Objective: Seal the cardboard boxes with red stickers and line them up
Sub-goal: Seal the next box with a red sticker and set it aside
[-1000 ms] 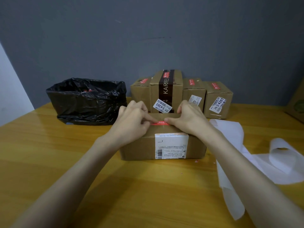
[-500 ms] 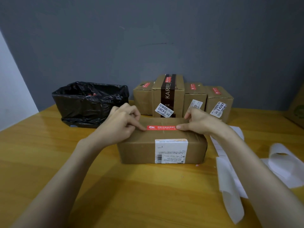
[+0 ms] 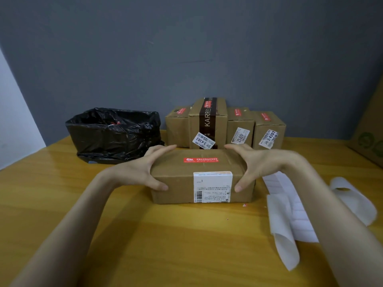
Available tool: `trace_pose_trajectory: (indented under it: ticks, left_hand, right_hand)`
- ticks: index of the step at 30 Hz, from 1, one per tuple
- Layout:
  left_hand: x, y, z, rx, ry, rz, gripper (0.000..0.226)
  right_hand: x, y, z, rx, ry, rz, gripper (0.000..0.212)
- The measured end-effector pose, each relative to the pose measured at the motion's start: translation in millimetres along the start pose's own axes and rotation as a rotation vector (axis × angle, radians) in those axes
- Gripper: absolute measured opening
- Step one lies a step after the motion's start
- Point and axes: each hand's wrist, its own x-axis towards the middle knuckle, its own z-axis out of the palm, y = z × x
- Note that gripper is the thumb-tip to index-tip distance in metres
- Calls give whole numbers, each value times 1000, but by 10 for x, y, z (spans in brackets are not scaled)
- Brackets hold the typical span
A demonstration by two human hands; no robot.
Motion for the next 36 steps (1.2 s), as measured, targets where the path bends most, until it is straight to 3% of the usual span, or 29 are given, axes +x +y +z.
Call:
trace_pose_trajectory:
  ticks: [2,5,10,14,17,19,23,31,34,36]
  left_hand:
    - [-27,17,14,-99,66,26,97]
    - [-51,52,16,-278,176,62,101]
    - [-2,137,17,-510,330,39,80]
    - [59,188,42,-863,410,-95,41]
    - [118,219,73,-977,408,-236,56]
    - [153,227,97,-992,389,-315,67]
    - [177,300,131,-980,398,-355,57]
    - [321,739,170,-1003,261,-185,75]
    - [470,1013,259,-989,337,-119,66]
    - [567,1172,330,-980,384,-81,65]
  right_hand:
    - [5,39,-5,37,45,-33,113]
    - [-40,127,-32,283,49,-93,108]
    - [-188,214,-105,705,115,-236,97]
    - [-311,205,-215,528,60,-327,107]
    - [-336,169,-248,456,99,-303,97]
    - [-356,133,-242,471,179,-297,82]
    - [-404,115,-231,595,411,-257,57]
    - [-669,393,-264,818,622,-54,62]
    - [-759,536,-274,973,661,18,38]
    - [-808,615,-277,1095,686,70,33]
